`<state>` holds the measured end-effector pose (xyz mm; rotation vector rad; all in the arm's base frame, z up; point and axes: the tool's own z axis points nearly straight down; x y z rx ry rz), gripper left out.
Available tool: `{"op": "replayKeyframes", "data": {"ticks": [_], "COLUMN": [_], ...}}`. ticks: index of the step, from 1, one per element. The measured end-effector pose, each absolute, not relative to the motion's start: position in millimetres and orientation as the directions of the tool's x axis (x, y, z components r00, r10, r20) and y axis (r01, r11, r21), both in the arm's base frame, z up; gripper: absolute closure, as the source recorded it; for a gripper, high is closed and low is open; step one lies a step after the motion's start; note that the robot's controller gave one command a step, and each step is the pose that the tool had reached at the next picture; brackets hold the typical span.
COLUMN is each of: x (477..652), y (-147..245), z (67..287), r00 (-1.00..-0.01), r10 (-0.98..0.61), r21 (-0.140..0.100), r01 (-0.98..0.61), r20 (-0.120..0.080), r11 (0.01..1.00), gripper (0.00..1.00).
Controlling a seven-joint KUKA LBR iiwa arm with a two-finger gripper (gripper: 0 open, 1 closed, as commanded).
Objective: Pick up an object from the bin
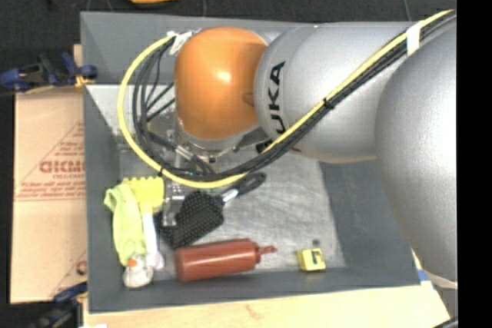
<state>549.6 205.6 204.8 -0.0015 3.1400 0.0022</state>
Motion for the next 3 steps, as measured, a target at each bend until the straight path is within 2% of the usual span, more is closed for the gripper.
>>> {"op": "replayKeyframes", "data": {"ticks": [1, 2, 3], "x": [550.2, 551.8, 566.0], "y": [205, 175, 128], "z": [205, 152, 69], "r00": [-1.000, -0.985, -0.920], "r10": [0.001, -0.175, -0.392], "r21": [0.002, 0.000, 0.000], "r01": [0.001, -0.175, -0.392], "r20": [-0.003, -0.005, -0.004], "r11": [1.000, 0.985, 0.920], "gripper": [0.00, 0.00, 0.00]}}
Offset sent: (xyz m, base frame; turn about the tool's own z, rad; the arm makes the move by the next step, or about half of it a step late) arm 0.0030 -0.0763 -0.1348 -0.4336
